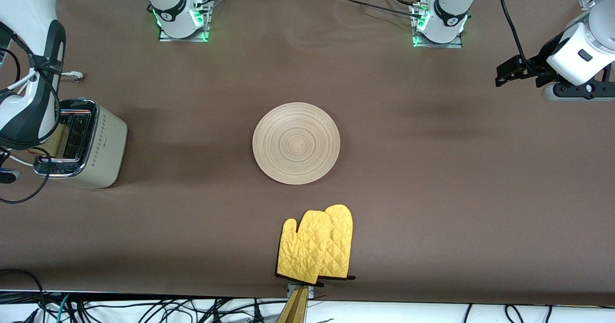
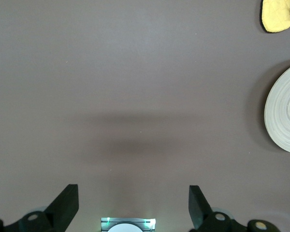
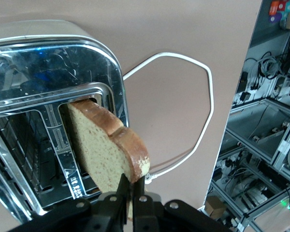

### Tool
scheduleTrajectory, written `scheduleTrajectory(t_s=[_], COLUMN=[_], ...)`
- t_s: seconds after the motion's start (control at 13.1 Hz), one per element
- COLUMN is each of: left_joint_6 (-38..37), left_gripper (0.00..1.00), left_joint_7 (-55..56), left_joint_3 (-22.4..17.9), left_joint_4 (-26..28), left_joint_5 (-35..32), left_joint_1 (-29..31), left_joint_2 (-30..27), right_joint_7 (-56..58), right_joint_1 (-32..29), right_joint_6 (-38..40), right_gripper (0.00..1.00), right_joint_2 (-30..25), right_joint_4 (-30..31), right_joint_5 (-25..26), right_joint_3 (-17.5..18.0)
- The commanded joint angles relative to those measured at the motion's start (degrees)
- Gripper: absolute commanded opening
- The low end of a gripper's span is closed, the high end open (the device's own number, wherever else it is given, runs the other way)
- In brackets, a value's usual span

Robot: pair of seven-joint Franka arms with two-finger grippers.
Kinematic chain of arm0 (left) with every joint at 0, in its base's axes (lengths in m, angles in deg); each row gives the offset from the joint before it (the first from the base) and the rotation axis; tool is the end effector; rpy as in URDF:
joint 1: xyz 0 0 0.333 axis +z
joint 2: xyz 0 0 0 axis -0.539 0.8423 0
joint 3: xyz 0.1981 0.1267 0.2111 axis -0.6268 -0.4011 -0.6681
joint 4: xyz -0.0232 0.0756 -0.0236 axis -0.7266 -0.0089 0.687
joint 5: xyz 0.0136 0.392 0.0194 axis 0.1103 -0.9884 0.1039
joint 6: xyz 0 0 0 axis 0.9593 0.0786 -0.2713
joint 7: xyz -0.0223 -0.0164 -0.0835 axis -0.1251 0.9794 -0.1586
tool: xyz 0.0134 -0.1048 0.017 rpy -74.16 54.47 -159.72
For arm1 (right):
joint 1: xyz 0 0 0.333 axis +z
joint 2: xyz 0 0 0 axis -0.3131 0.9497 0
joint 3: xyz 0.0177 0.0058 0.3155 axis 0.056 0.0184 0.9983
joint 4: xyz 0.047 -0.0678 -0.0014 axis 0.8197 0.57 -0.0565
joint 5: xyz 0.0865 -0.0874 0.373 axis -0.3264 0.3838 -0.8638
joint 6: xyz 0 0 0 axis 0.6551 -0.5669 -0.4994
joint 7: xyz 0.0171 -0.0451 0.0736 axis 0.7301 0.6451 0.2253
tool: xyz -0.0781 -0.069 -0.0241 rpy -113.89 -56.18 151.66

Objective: Move plate and put bread in toaster
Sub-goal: 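Open the right gripper to release the bread in the slot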

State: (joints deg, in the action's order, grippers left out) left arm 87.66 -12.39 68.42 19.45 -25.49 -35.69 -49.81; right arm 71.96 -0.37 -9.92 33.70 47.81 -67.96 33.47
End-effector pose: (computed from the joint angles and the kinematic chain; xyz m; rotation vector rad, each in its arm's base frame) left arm 0.5301 -0.0429 0.5965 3.1048 0.0545 -0.2330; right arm 0.6505 -0.1714 0.4043 2.6235 -0.2014 -0.5727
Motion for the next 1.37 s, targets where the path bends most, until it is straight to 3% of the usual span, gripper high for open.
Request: scheduleTrajectory(t_s=[0.0, 0.23, 0.38, 0.61, 0.91, 1.07, 1.29], left_joint_6=[-1.05, -1.05, -1.14, -1.14, -1.14, -1.14, -1.14], left_gripper=[1.00, 1.00, 1.00, 1.00, 1.00, 1.00, 1.00], left_joint_7=[0.35, 0.18, 0.26, 0.26, 0.35, 0.26, 0.18], left_joint_3=[0.22, -0.04, -0.04, -0.04, -0.04, -0.04, -0.04], left_joint_4=[-1.25, -1.17, -0.91, -0.91, -0.64, -0.73, -0.73], left_joint_5=[0.53, 0.44, 0.44, 0.62, 0.62, 0.62, 0.62], left_joint_1=[0.18, 0.27, 0.27, 0.27, 0.27, 0.27, 0.27], left_joint_2=[0.41, 0.41, 0.41, 0.32, 0.41, 0.41, 0.41], right_joint_7=[-3.48, -4.54, -4.46, -4.54, -3.14, 0.80, 1.52], right_joint_1=[-0.30, -0.30, -0.38, -0.47, -0.30, 1.36, 4.97], right_joint_6=[1.17, 1.17, 1.08, 1.08, 1.17, 1.61, 1.79], right_gripper=[0.00, 0.03, 0.36, 1.00, 1.00, 1.00, 1.00], right_joint_2=[0.45, 0.80, 0.89, 0.80, -0.33, -4.18, -7.63], right_joint_4=[-0.30, -0.30, -0.38, -0.47, -1.17, -1.17, -1.17], right_joint_5=[-0.03, -0.74, -0.65, -0.65, -0.65, -1.61, -9.76], right_joint_3=[0.52, 0.52, 0.52, 0.52, 0.44, 0.61, 0.18])
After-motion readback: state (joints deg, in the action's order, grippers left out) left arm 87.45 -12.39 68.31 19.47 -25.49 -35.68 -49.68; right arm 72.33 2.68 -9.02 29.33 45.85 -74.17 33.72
